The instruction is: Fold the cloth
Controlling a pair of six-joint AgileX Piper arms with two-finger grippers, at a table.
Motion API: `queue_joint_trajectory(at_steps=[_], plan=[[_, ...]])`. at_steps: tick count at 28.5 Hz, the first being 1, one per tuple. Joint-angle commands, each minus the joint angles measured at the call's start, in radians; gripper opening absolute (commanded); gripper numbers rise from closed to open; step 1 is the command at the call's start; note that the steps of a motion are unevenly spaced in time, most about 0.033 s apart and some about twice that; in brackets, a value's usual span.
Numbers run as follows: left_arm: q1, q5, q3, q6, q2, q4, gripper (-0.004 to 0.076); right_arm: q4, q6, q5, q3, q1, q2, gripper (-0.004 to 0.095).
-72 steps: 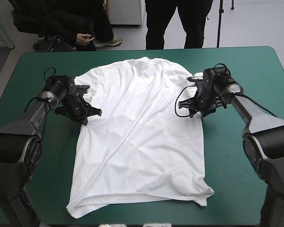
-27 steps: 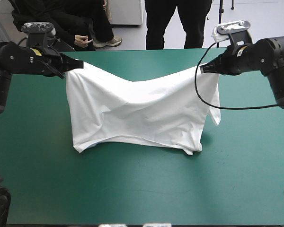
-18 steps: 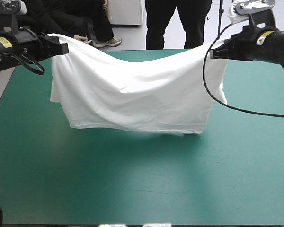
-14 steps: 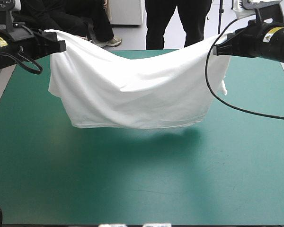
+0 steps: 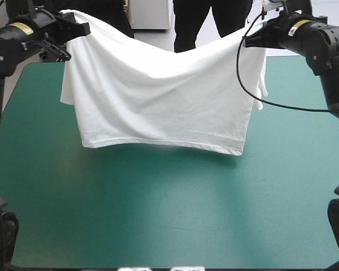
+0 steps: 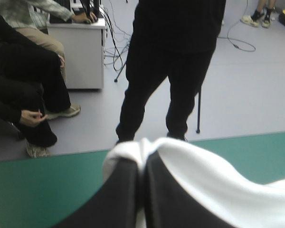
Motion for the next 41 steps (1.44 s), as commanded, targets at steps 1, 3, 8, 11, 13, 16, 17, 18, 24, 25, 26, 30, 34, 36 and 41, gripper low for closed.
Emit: queue_joint_trajectory(at_steps=[1, 3, 8, 11, 13, 16, 17, 18, 24, 25, 26, 30, 34, 36, 41], plan=[[-0.004, -0.284, -0.025, 0.001, 0.031, 0.001, -0.0017, -0.063, -0.008, -0.244, -0.033, -0.009, 0.000, -0.0017], [-0.004, -0.380, -0.025, 0.027, 0.058, -0.003, -0.0017, -0.065, -0.008, -0.298, -0.035, -0.009, 0.007, -0.0017], [-0.004, -0.475, -0.025, 0.047, 0.091, -0.008, -0.0017, -0.072, -0.008, -0.330, -0.035, -0.009, 0.012, -0.0017], [-0.004, -0.456, -0.025, 0.047, 0.101, -0.015, -0.0017, -0.051, -0.005, -0.307, -0.032, -0.009, 0.030, -0.0017], [-0.004, -0.421, -0.025, 0.047, 0.117, -0.015, -0.0017, -0.018, -0.003, -0.278, -0.031, -0.009, 0.055, -0.0017], [0.000, -0.286, -0.024, 0.038, 0.158, -0.022, -0.0017, 0.035, -0.001, -0.189, -0.031, -0.009, 0.107, -0.0017], [0.000, -0.221, -0.024, 0.036, 0.170, -0.029, -0.0017, 0.049, -0.012, -0.148, -0.031, -0.009, 0.124, -0.0017], [0.000, -0.184, -0.016, 0.036, 0.177, -0.034, -0.0017, 0.060, -0.017, -0.118, -0.024, -0.009, 0.135, -0.0017], [0.000, -0.127, 0.176, 0.040, 0.125, -0.076, -0.0017, 0.071, -0.029, -0.087, 0.153, -0.009, 0.081, -0.0017], [0.000, -0.113, 0.223, 0.036, 0.107, -0.067, -0.0017, 0.073, -0.031, -0.080, 0.201, -0.009, 0.060, -0.0017], [0.000, -0.099, 0.275, 0.036, 0.086, -0.058, -0.0017, 0.077, -0.038, -0.076, 0.243, -0.009, 0.035, -0.0017], [0.000, -0.060, 0.473, 0.038, 0.000, -0.053, -0.0017, 0.127, -0.097, -0.033, 0.457, -0.009, -0.053, -0.0017], [0.000, -0.031, 0.693, 0.040, -0.103, -0.053, -0.0017, 0.151, -0.103, 0.011, 0.682, -0.007, -0.134, -0.0017], [0.000, -0.010, 0.794, 0.040, -0.149, -0.053, -0.0017, 0.185, -0.139, 0.028, 0.772, -0.007, -0.163, -0.0017], [-0.016, 0.040, 1.081, 0.038, -0.290, -0.052, -0.0017, 0.258, -0.170, 0.098, 1.009, -0.007, -0.246, -0.0017]])
